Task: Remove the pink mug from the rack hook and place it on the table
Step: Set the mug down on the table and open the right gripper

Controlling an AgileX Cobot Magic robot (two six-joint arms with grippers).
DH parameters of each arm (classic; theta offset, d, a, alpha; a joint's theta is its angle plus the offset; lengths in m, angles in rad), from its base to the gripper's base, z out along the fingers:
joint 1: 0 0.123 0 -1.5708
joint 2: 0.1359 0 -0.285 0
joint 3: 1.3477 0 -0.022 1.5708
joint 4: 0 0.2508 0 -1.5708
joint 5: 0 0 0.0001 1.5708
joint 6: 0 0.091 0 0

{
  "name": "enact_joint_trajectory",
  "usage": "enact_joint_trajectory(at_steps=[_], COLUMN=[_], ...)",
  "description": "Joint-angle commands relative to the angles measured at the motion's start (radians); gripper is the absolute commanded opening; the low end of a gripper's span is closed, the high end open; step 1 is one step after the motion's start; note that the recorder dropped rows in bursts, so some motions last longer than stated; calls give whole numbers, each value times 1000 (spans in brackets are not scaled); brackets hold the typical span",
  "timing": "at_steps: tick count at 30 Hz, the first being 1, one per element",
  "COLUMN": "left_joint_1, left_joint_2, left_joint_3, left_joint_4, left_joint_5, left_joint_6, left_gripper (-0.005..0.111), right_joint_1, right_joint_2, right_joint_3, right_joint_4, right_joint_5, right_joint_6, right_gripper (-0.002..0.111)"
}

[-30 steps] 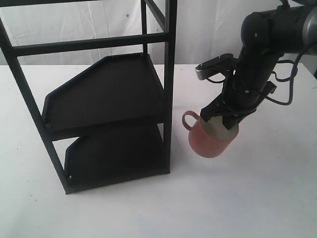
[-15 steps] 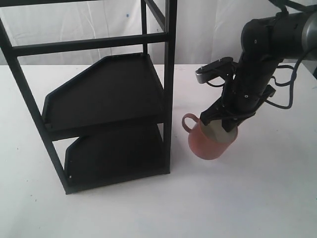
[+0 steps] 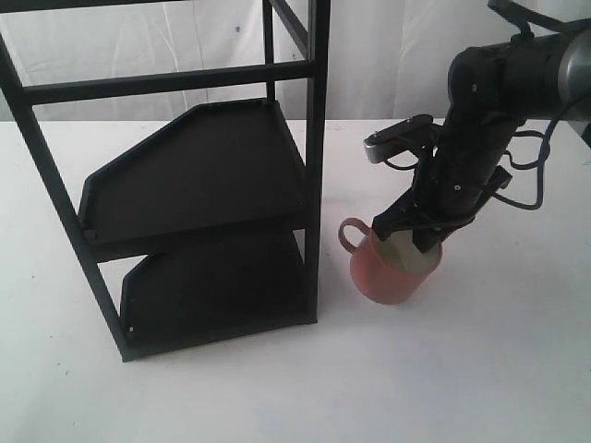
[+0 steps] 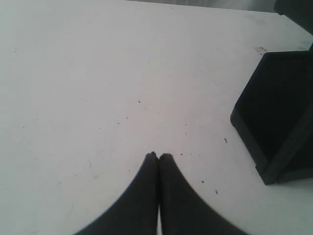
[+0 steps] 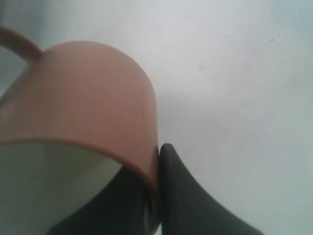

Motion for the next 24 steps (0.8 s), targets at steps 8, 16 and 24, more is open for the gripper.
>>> enact_joint_trajectory(at_steps=[8,16,24], left_joint_1=[-5,-5,-5], left_joint_2=[-7,-7,-7], left_joint_3=[4,4,4], left_joint_4=[-7,-7,-7], left_joint_5=[6,6,6], left_joint_6=[-1,-1,-1], left_gripper=[0,0,0], right_joint_1=[-2,-2,-2], right_joint_2=[18,20,-44], right_joint_3=[3,3,-66], right_joint_4=[7,7,8], right_joint_5=[-11,-17,40], right_joint_6=[2,2,30], right_gripper=[1,21,24])
